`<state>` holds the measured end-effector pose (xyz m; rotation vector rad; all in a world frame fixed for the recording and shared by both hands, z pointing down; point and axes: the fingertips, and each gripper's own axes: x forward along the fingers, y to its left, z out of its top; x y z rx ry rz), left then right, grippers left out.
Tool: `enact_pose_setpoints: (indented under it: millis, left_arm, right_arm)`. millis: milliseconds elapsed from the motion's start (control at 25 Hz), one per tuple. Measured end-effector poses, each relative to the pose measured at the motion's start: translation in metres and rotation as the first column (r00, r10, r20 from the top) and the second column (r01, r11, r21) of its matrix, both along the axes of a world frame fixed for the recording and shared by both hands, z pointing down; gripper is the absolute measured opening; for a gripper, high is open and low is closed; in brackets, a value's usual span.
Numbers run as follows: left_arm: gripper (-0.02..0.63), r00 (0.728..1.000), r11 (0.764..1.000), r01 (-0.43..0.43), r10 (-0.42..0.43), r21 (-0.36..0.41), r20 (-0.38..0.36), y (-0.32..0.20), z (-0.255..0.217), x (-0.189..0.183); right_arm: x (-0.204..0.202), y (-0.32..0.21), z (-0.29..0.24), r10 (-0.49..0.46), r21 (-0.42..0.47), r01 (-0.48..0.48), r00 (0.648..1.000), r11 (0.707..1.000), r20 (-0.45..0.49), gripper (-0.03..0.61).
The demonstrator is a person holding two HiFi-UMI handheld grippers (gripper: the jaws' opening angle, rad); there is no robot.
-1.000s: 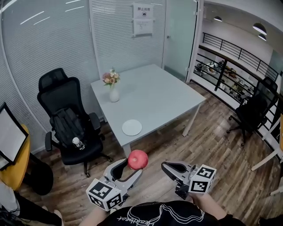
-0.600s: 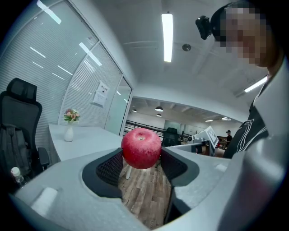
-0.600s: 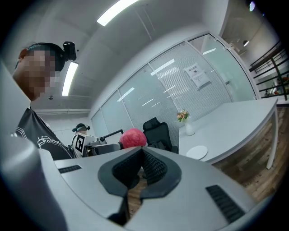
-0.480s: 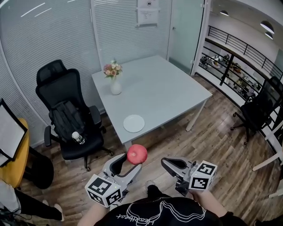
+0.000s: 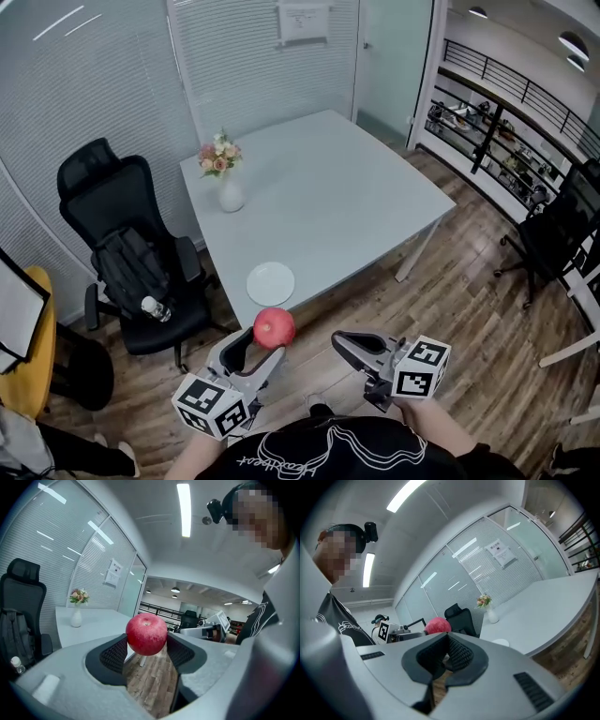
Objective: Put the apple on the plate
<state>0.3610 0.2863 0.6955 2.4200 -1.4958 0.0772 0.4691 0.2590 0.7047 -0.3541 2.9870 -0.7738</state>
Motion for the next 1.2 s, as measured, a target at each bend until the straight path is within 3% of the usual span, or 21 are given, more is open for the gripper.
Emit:
enact_pose_setpoints:
  millis: [240, 520, 760, 1000, 1200]
  left_arm:
    - [0.268, 0.999, 0.999, 0.042, -0.042, -0.022, -0.005, -0.058, 0.011, 0.002]
    - [0.268, 0.994, 0.994, 0.106, -0.105, -0.016, 0.019, -0.094, 0.025, -0.002]
    - [0.27, 0.985, 0.986, 0.163, -0.16, -0.036, 0.067, -0.122, 0.052, -0.029]
    - [0.268, 0.968, 0.979, 0.192, -0.179, -0.064, 0.176, -0.147, 0.092, -0.055]
    - [0.268, 0.964, 0.971, 0.206, -0.18, -0.122, 0.194, -0.177, 0.133, -0.08]
  right_arm:
    - [0.004, -0.06, 0.002, -0.033, -0.004, 0.033, 0.999, 0.999, 0.003, 0.009]
    - [0.004, -0.095, 0.018, -0.077, -0.013, 0.077, 0.997, 0.997, -0.005, 0.009]
    - [-0.004, -0.116, 0.031, -0.074, -0.046, 0.073, 0.997, 0.996, 0.0, 0.009]
    - [-0.017, -0.129, 0.046, -0.062, -0.092, 0.06, 0.998, 0.994, -0.018, 0.009]
    - [-0.03, -0.146, 0.055, -0.048, -0.112, 0.043, 0.998, 0.993, -0.044, 0.009]
